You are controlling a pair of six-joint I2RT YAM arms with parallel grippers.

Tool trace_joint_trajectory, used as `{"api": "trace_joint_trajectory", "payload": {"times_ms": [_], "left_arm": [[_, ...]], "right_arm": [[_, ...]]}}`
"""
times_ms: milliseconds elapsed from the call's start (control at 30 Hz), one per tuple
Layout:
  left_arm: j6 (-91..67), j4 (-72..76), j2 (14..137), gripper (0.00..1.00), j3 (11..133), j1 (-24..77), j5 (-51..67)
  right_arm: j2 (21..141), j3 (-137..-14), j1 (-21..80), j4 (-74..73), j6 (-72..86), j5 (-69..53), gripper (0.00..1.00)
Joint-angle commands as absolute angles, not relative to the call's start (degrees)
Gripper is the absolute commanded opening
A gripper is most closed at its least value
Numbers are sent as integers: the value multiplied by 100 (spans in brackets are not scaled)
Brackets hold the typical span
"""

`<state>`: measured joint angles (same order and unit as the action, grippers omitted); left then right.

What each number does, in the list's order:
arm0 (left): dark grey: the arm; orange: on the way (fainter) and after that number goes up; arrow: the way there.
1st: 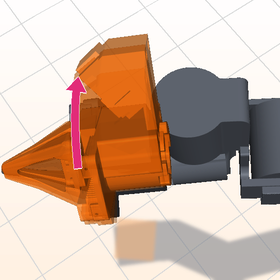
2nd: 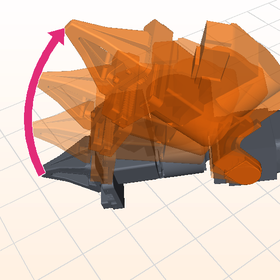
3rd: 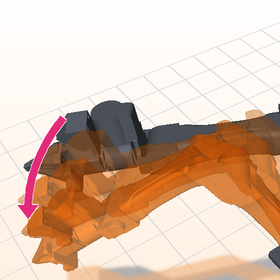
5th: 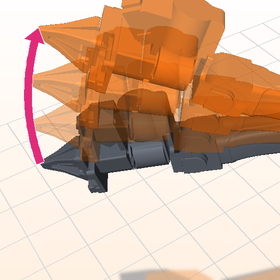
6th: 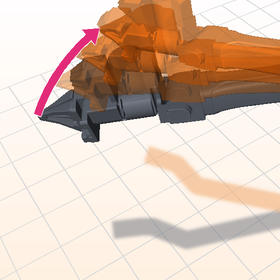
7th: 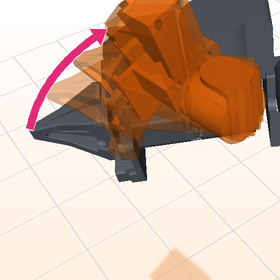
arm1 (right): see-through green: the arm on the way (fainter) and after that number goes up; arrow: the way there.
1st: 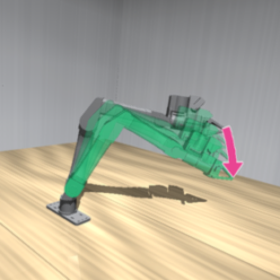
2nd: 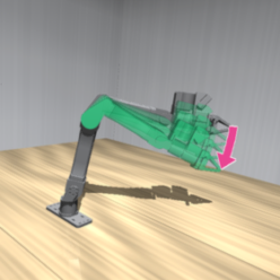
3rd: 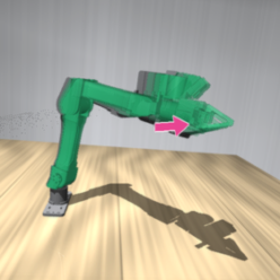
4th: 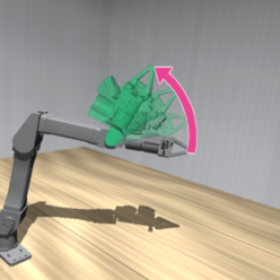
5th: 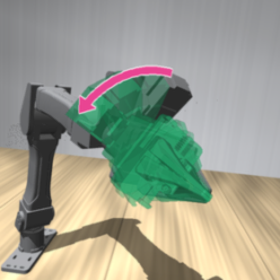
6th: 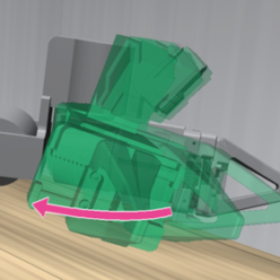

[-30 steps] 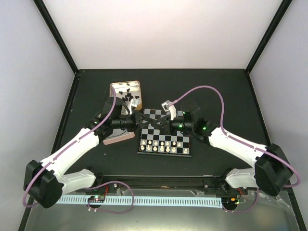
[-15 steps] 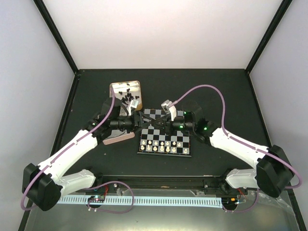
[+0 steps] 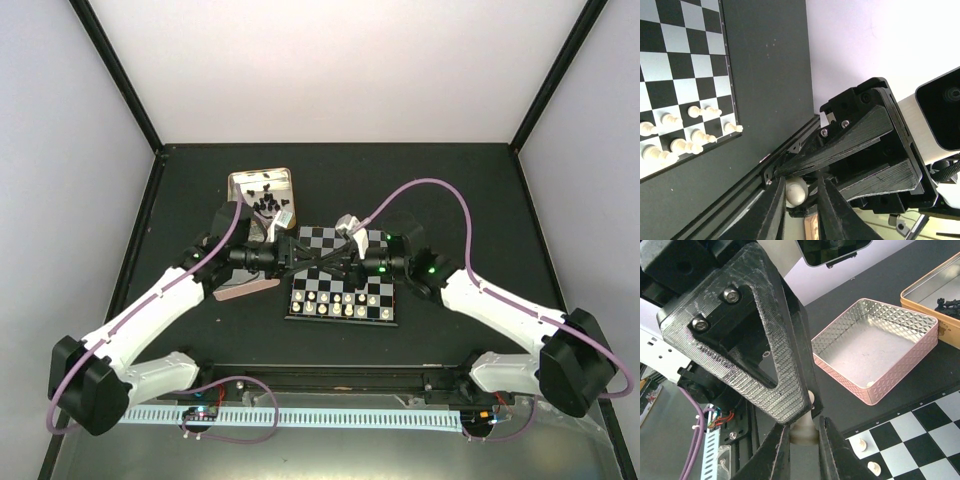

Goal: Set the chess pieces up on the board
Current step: Place the chess piece on the chessboard.

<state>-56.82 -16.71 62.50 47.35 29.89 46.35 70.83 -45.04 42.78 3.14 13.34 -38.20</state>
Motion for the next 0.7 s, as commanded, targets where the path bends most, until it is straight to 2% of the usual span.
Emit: {"api": "trace_joint_trajectory", "payload": {"times_ms": [0, 100, 133, 267, 367, 500, 667], "left_arm": [[-5656, -1606, 6381, 14, 4895, 2950, 4891], [-5615, -1612, 6402, 3, 4896, 2953, 4879], [-5592, -1607, 6407, 2, 4890, 2953, 4873], [-5280, -1648, 6392, 2, 4909, 2949, 4619], [-4645, -2175, 6362, 1, 5035, 3004, 3824], [-3936, -2571, 6486, 1, 5192, 3310, 2427], [-3423, -2184, 7079, 1, 5337, 4044, 1493]], "right_arm": [[6983, -4438, 4292, 379, 1175, -4001, 2], [6981, -4431, 4291, 391, 1225, -3973, 5], [6979, -4425, 4297, 392, 1267, -3910, 10], [6886, -4355, 4297, 287, 1540, -3389, 43], [6673, -4126, 4279, 278, 1874, -2640, 56], [6350, -3845, 4178, -31, 2471, -1216, 59], [6198, -3622, 3661, -798, 3205, 103, 59]]}}
